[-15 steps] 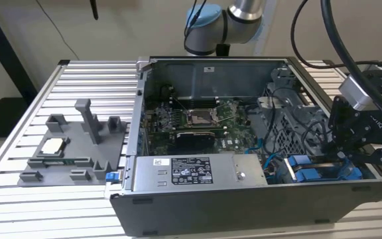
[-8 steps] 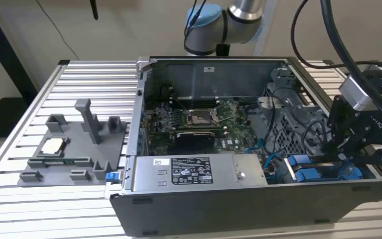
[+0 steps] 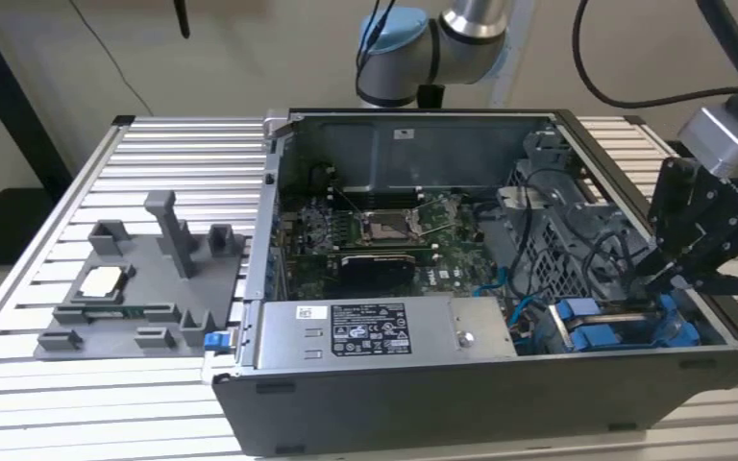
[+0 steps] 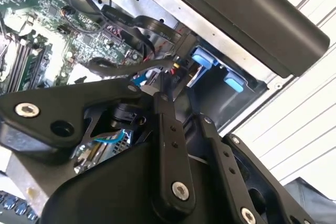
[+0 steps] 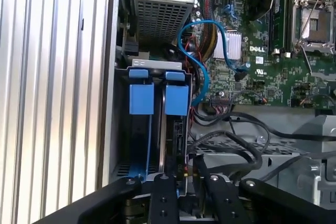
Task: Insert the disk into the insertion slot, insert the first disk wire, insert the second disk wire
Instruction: 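Insert the first disk wire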
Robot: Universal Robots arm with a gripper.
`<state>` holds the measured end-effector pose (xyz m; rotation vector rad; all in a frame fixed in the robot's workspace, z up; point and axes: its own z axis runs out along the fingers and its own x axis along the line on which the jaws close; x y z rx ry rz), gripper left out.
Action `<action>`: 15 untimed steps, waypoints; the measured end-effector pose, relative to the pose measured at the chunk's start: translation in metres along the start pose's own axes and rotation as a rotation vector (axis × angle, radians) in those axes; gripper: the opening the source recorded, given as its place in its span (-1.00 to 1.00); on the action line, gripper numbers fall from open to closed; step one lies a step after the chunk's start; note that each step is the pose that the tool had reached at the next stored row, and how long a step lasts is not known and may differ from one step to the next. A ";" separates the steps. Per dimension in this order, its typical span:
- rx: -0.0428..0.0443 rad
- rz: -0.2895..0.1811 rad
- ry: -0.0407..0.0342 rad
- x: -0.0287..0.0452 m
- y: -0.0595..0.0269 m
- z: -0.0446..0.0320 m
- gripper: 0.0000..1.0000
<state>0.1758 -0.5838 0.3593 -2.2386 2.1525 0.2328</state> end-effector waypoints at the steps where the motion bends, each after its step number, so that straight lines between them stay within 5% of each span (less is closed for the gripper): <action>1: 0.0000 0.000 0.0002 -0.0005 0.0003 -0.0039 -0.45; 6: 0.0000 0.000 0.0000 -0.0027 0.0018 -0.0209 -0.45; 12: 0.0005 0.000 0.0000 -0.0029 0.0018 -0.0224 -0.45; 13: 0.0042 -0.001 0.0006 -0.0029 0.0019 -0.0226 -0.45; 15: 0.0288 -0.004 0.0017 -0.0029 0.0020 -0.0226 -0.45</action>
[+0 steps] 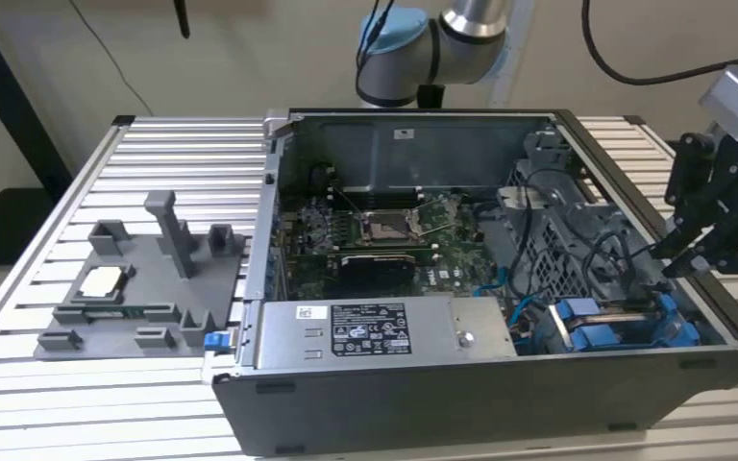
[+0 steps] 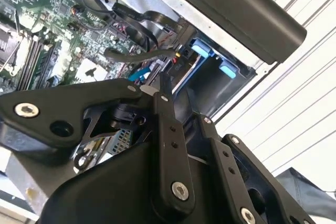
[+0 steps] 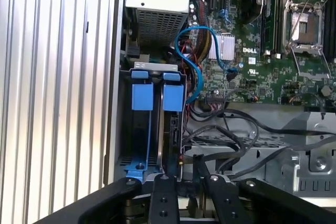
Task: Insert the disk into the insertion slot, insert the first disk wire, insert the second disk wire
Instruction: 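Insert the first disk wire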
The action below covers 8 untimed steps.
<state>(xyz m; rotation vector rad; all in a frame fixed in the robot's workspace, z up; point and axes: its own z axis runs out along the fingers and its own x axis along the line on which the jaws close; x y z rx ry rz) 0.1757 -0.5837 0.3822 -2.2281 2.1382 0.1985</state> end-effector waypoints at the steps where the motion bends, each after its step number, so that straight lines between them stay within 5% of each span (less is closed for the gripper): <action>1: 0.0135 -0.002 0.0003 0.0001 0.0001 0.0002 -0.45; 4: 0.0272 -0.003 0.0093 -0.0018 -0.0001 0.0004 -0.45; 8: 0.0290 -0.002 0.0257 -0.0088 -0.0002 0.0013 -0.45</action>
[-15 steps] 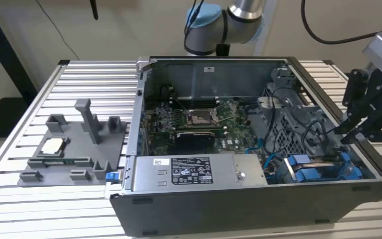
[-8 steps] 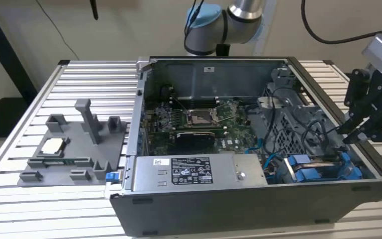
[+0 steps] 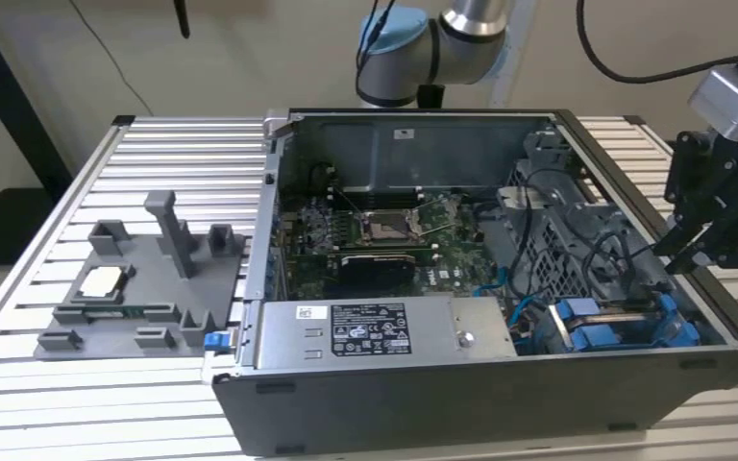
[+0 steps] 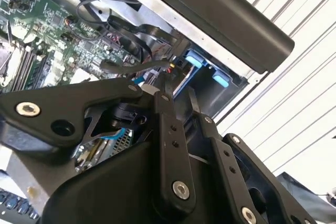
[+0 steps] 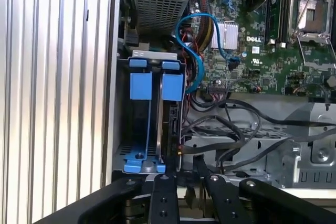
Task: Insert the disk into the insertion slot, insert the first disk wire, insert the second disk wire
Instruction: 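Insert the second disk wire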
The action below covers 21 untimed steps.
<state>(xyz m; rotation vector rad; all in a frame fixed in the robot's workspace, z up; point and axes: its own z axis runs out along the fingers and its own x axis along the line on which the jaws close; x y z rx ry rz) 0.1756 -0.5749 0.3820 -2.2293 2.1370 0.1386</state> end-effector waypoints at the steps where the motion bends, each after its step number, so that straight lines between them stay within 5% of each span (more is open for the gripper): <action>1: -0.0001 0.000 0.0034 -0.0021 -0.0002 0.0002 -0.45; 10: -0.0016 0.001 0.0344 -0.0142 -0.0089 0.0012 -0.45; 21: -0.0099 0.005 0.0374 -0.0152 -0.0229 0.0035 -0.45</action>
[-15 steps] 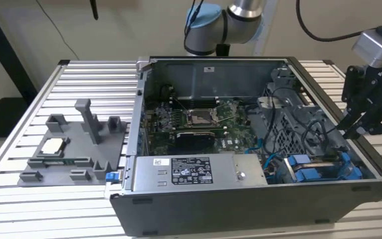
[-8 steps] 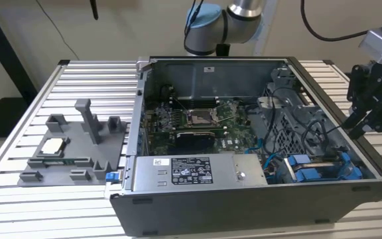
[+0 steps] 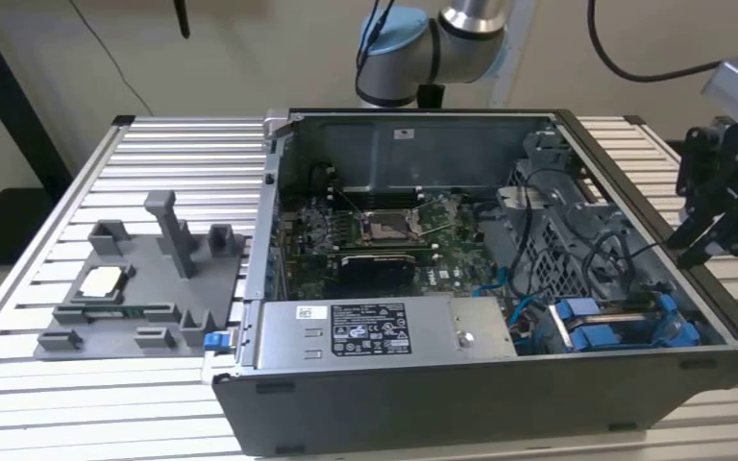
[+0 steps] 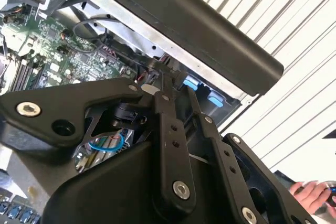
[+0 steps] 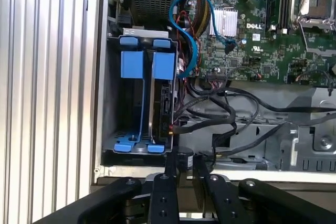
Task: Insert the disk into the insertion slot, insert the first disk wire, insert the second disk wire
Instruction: 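Insert the second disk wire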
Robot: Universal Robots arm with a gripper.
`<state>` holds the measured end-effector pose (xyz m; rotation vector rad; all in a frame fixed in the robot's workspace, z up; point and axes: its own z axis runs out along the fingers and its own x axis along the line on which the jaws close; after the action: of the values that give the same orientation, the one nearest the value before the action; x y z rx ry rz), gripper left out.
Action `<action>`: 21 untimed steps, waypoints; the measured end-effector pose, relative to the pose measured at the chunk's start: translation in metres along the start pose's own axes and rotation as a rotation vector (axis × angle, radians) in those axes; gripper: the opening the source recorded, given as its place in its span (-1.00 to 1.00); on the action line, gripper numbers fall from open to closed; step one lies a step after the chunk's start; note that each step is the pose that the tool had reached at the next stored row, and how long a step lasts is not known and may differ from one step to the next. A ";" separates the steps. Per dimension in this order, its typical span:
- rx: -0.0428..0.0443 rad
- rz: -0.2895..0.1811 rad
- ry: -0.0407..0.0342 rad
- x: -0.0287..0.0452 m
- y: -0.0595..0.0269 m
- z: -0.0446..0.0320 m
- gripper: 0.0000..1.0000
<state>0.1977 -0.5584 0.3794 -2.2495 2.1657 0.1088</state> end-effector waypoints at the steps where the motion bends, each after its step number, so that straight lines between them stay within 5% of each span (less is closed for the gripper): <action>1: -0.0011 0.004 -0.0003 0.0000 0.0000 0.0007 -0.45; 13: -0.0033 0.014 -0.0114 0.0004 0.0000 0.0048 -0.67; 21: -0.0031 0.013 -0.0199 -0.0012 0.0150 -0.0132 -0.68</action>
<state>0.1831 -0.5586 0.3932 -2.2260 2.1725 0.1342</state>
